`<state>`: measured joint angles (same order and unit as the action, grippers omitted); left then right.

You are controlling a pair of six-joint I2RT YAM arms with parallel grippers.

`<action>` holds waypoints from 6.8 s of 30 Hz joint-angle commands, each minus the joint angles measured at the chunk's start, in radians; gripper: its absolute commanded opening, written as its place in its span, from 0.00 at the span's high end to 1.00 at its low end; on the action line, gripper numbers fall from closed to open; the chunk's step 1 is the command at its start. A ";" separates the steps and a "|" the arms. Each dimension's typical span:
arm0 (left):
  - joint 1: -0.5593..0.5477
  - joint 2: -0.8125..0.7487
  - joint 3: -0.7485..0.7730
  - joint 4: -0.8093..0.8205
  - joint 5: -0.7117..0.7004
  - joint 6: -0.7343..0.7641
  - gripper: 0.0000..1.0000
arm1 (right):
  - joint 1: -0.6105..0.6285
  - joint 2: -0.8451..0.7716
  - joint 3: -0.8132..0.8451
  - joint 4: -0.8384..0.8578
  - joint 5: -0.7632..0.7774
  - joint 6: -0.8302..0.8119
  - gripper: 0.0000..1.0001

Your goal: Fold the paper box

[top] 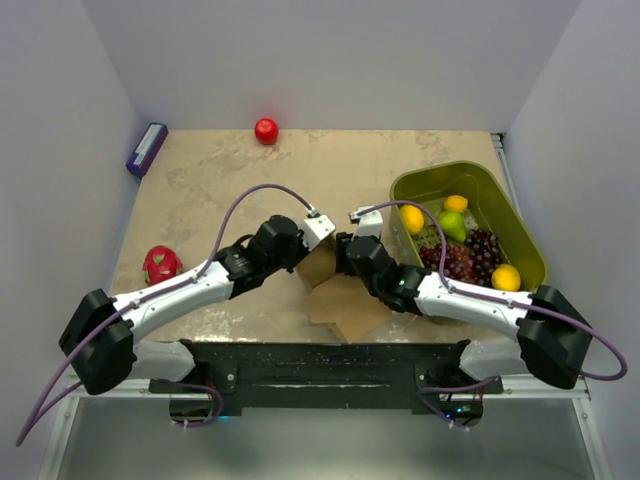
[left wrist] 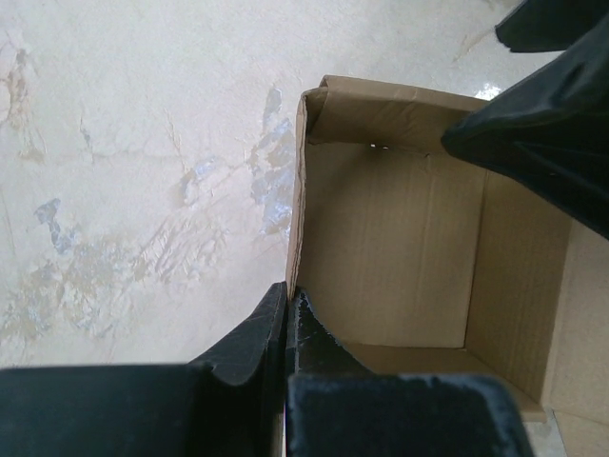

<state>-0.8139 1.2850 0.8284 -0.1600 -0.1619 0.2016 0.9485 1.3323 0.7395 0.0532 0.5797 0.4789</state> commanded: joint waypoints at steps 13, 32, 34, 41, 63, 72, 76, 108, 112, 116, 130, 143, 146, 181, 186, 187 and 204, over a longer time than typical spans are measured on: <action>0.005 0.100 0.084 -0.062 -0.169 -0.114 1.00 | -0.004 -0.165 0.087 -0.261 -0.034 0.079 0.18; 0.185 0.097 0.104 -0.067 -0.073 -0.261 1.00 | -0.186 -0.409 -0.048 -0.303 -0.305 0.398 0.09; 0.185 0.096 0.106 -0.069 -0.082 -0.263 1.00 | -0.188 -0.397 -0.049 -0.293 -0.329 0.417 0.10; 0.190 0.068 0.092 -0.056 -0.103 -0.269 1.00 | -0.186 -0.337 -0.038 -0.303 -0.359 0.431 0.19; 0.190 -0.133 0.035 0.057 -0.053 -0.237 0.36 | -0.249 -0.242 0.256 -0.475 -0.360 0.157 1.00; 0.202 -0.309 0.002 0.145 0.194 -0.131 0.25 | -0.280 -0.121 0.578 -0.768 -0.518 -0.137 1.00; 0.217 -0.357 -0.005 0.145 0.365 -0.094 0.23 | -0.280 -0.088 0.632 -0.854 -0.608 -0.236 1.00; 0.341 -0.112 0.058 0.071 1.075 -0.071 0.33 | -0.277 -0.012 0.623 -0.888 -1.138 -0.474 1.00; 0.329 -0.089 0.060 0.059 1.130 -0.070 0.43 | -0.278 -0.015 0.617 -0.883 -1.138 -0.473 1.00; 0.305 -0.061 0.074 0.043 1.133 -0.065 0.52 | -0.278 -0.008 0.613 -0.880 -1.138 -0.474 1.00; 0.236 -0.069 0.057 0.051 0.929 -0.051 0.87 | -0.278 -0.001 0.600 -0.860 -1.130 -0.474 1.00; 0.208 -0.082 0.044 0.028 0.514 -0.108 1.00 | -0.278 0.010 0.613 -0.851 -0.993 -0.436 0.13; 0.222 -0.098 0.031 0.023 0.326 -0.152 1.00 | -0.278 -0.021 0.609 -0.828 -0.870 -0.402 0.12; 0.489 -0.194 -0.097 -0.029 0.315 -0.344 1.00 | -0.016 0.367 0.373 -0.900 0.071 0.038 0.39; 0.487 -0.185 -0.095 -0.027 0.323 -0.344 1.00 | -0.025 0.344 0.357 -0.917 0.074 0.059 0.38; 0.489 -0.185 -0.094 -0.029 0.326 -0.344 1.00 | -0.043 0.344 0.353 -0.918 0.068 0.063 0.37; 0.489 -0.184 -0.095 -0.026 0.340 -0.349 1.00 | -0.151 0.318 0.285 -0.911 -0.038 0.067 0.39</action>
<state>-0.3317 1.1030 0.7216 -0.2039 0.1570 -0.1463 0.8211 1.6600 1.0363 -0.8577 0.5682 0.5316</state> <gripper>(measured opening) 0.026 0.614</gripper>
